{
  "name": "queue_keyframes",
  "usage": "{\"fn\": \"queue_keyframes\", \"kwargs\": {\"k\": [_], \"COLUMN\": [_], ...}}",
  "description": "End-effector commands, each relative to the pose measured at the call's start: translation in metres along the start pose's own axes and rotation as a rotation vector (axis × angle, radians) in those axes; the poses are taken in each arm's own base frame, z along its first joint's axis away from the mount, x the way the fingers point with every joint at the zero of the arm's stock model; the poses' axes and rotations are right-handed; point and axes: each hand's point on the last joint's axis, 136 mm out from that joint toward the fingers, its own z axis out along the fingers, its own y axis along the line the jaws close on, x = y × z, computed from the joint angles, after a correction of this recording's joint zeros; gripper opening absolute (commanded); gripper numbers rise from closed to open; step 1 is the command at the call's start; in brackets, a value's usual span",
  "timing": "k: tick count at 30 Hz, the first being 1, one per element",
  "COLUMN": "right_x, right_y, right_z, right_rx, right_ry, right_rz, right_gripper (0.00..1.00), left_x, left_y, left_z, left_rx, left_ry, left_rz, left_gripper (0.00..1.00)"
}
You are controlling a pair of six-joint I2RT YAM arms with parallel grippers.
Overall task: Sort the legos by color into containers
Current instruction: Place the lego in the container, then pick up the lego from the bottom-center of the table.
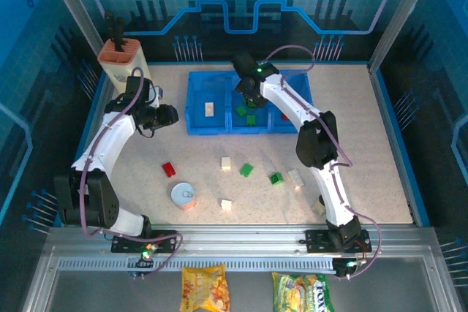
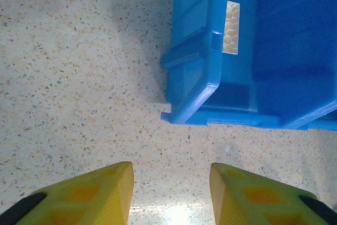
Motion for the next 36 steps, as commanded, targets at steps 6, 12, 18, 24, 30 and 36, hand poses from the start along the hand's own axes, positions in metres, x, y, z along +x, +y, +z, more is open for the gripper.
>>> {"fn": "queue_keyframes", "kwargs": {"k": [6, 12, 18, 24, 30, 36], "right_x": [0.008, 0.028, 0.049, 0.071, 0.094, 0.114], "right_y": [-0.01, -0.03, -0.059, -0.098, -0.144, -0.192], "right_z": [-0.049, -0.071, -0.086, -0.09, -0.09, -0.085], "right_rx": [-0.052, -0.108, -0.129, -0.084, -0.025, 0.04], "right_ry": [-0.013, 0.021, 0.087, 0.177, 0.264, 0.331], "right_rz": [-0.372, -0.54, -0.654, -0.731, -0.778, -0.783], "right_gripper": [0.7, 0.69, 0.67, 0.65, 0.65, 0.64], "left_x": [0.002, 0.006, 0.009, 0.011, 0.009, 0.009], "left_y": [0.007, 0.014, 0.019, 0.022, 0.022, 0.02], "left_z": [-0.002, 0.002, 0.006, 0.011, 0.011, 0.012], "left_rx": [-0.017, -0.049, -0.079, -0.092, -0.088, -0.079], "left_ry": [0.009, 0.029, 0.053, 0.066, 0.062, 0.062], "left_rz": [-0.003, -0.004, -0.004, -0.001, 0.003, 0.002], "left_gripper": [0.43, 0.43, 0.44, 0.44, 0.44, 0.44]}}
